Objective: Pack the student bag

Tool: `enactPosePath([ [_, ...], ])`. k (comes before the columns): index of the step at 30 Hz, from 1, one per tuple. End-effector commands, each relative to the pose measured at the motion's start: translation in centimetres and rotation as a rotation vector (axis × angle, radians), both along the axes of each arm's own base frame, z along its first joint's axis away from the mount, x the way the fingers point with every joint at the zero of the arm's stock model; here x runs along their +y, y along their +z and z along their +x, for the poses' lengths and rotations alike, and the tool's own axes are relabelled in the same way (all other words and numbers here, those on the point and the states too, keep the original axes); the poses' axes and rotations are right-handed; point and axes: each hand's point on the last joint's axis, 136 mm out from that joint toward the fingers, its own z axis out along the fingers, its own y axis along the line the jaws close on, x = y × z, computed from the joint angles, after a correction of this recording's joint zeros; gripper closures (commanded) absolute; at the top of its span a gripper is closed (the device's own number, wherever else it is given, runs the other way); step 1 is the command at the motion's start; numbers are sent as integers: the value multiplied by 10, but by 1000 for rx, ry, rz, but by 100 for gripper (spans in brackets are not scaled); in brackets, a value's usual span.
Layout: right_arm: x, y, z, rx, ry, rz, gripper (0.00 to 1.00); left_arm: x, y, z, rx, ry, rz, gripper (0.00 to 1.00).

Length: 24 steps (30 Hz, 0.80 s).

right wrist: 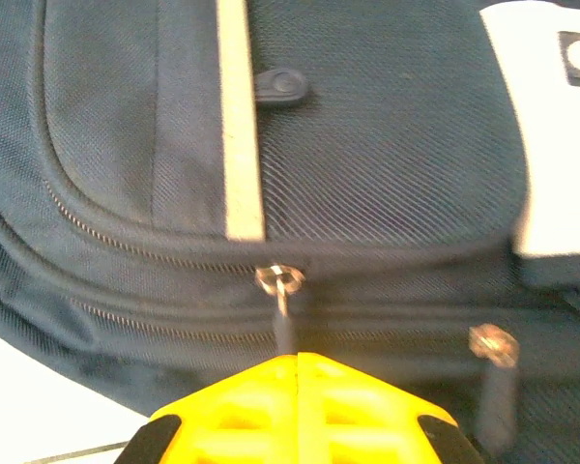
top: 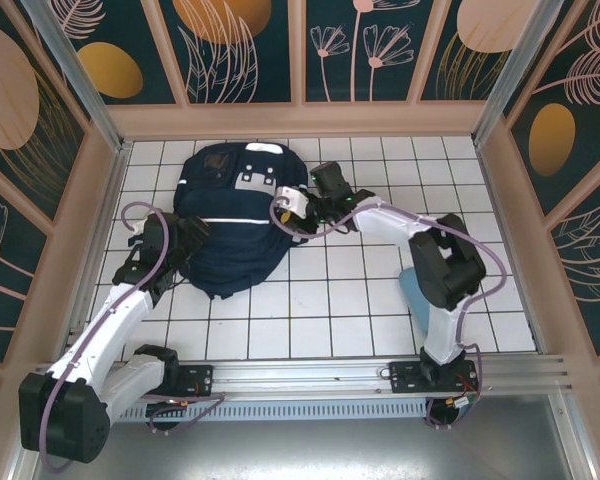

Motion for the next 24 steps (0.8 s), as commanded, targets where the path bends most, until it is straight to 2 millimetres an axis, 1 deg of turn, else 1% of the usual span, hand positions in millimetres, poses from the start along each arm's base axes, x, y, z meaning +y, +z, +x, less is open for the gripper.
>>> enactPosePath([
  [1, -28, 18, 24, -61, -153, -2, 100, -5, 8, 10, -34, -35, -1, 28],
  [3, -41, 14, 32, -52, -221, -29, 100, -15, 7, 16, -43, -84, -22, 28],
  [4, -44, 11, 35, -48, -248, -40, 100, -20, 6, 19, -45, -109, -32, 28],
  [5, -58, 10, 44, -39, -289, -46, 100, -23, 4, 21, -40, -125, -36, 28],
  [6, -62, 6, 44, -23, -295, -54, 100, -25, 2, 23, -32, -134, -36, 28],
  [7, -62, 4, 41, -9, -282, -61, 100, -24, -2, 24, -21, -129, -30, 28],
  [8, -59, 2, 35, 3, -258, -62, 98, -21, -3, 25, -15, -113, -21, 28],
  [10, -46, 3, 19, 23, -181, -32, 78, -12, -1, 25, -23, -68, 10, 28],
  [12, -36, 9, 15, 27, -147, 14, 60, -4, 3, 23, -31, -35, 35, 27],
  [13, -23, 10, 6, 34, -110, 33, 54, 0, 4, 22, -32, -19, 47, 27],
  [14, -16, 12, 5, 36, -93, 48, 50, 2, 5, 21, -32, -10, 54, 27],
  [16, -1, 12, 1, 40, -55, 72, 44, 6, 5, 18, -25, 0, 71, 27],
  [18, 13, 7, -1, 40, -25, 76, 40, 8, 4, 17, -18, 3, 75, 25],
  [21, 30, -2, -4, 43, 18, 70, 39, 14, 5, 16, -18, 15, 75, 24],
  [24, 39, -7, -3, 57, 46, 80, 39, 17, 6, 16, -21, 18, 68, 24],
])
